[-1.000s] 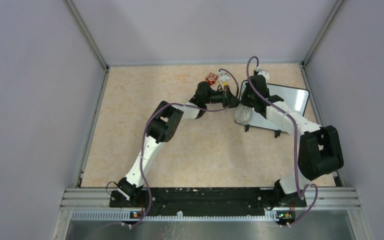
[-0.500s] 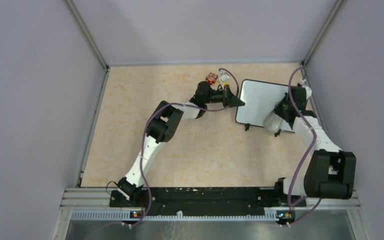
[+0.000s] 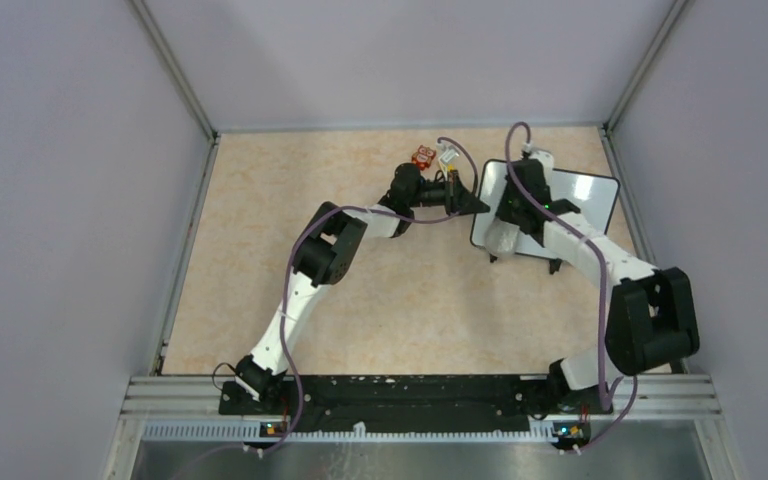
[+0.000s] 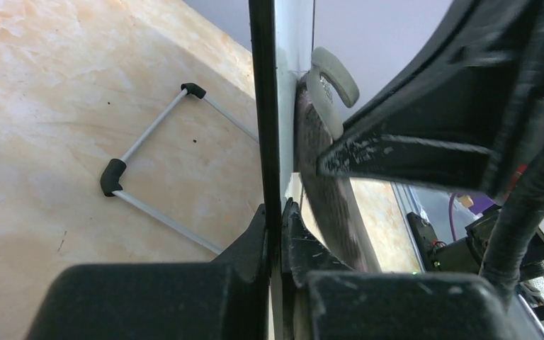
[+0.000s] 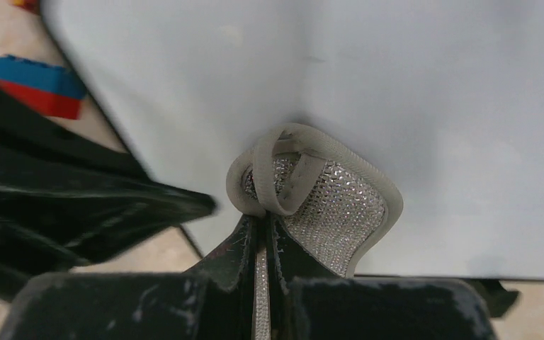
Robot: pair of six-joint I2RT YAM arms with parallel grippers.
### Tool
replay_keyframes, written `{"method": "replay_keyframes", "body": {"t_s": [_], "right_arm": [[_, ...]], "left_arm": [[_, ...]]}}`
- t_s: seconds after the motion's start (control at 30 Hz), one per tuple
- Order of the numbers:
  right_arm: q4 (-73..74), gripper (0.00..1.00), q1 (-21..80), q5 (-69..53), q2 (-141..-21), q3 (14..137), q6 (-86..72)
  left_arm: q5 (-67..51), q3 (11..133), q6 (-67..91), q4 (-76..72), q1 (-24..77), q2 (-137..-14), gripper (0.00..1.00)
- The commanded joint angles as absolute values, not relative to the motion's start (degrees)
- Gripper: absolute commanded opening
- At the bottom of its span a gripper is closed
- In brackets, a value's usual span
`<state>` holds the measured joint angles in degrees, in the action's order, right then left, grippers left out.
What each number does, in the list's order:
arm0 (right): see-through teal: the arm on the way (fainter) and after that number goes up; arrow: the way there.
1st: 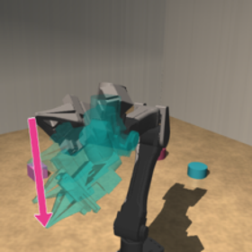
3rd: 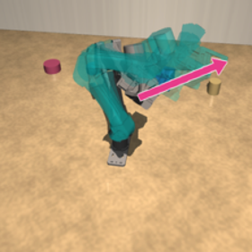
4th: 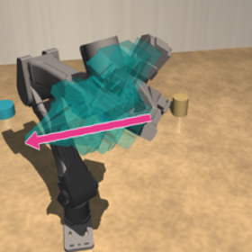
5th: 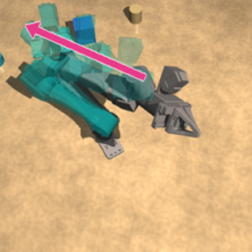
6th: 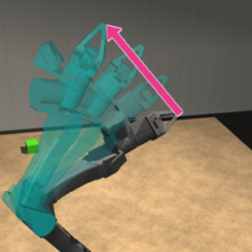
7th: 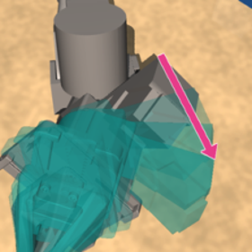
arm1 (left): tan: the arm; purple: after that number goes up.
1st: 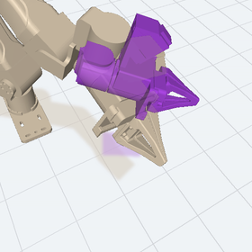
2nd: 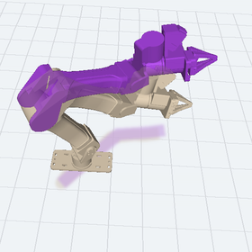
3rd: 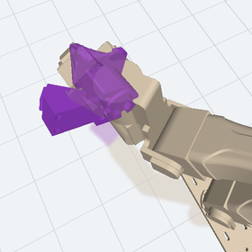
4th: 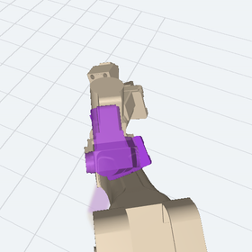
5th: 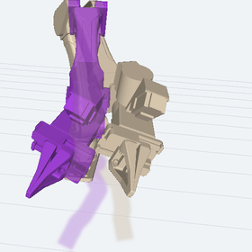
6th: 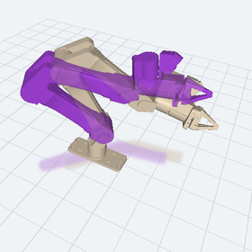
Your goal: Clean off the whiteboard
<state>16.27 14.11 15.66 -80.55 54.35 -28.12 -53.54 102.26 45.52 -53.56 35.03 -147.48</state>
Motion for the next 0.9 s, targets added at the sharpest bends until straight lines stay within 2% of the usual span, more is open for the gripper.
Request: {"method": "replay_keyframes", "body": {"t_s": [0.0, 0.1, 0.23, 0.47, 0.63, 0.73, 0.87], "right_arm": [[16.09, 0.00, 21.50, 20.90, -87.69, 66.46, -25.01], [17.21, 0.00, 22.23, 19.55, -90.28, 69.62, -25.72], [17.37, 0.00, 21.20, 22.50, -88.71, 67.19, -25.06], [18.32, 0.00, 16.39, 24.59, -78.63, 56.37, -22.70], [21.75, 0.00, 16.37, 26.68, -71.27, 53.70, -20.69], [22.68, 0.00, 16.36, 24.76, -67.91, 52.74, -20.65], [23.55, 0.00, 16.36, 20.66, -66.13, 51.80, -21.06]], "left_arm": [[-52.29, 101.14, 38.84, -52.03, 34.78, -146.44, 0.00], [-52.38, 101.16, 38.64, -51.87, 34.76, -146.35, 0.00], [-52.27, 101.16, 38.47, -51.67, 34.78, -146.30, 0.00], [-51.91, 101.31, 38.65, -50.89, 34.75, -146.30, 0.00], [-52.02, 100.65, 39.05, -51.07, 34.75, -145.72, 0.00], [-51.96, 99.73, 39.12, -51.30, 34.63, -144.93, 0.07], [-51.32, 97.22, 39.27, -52.00, 34.30, -142.85, 0.27]]}}
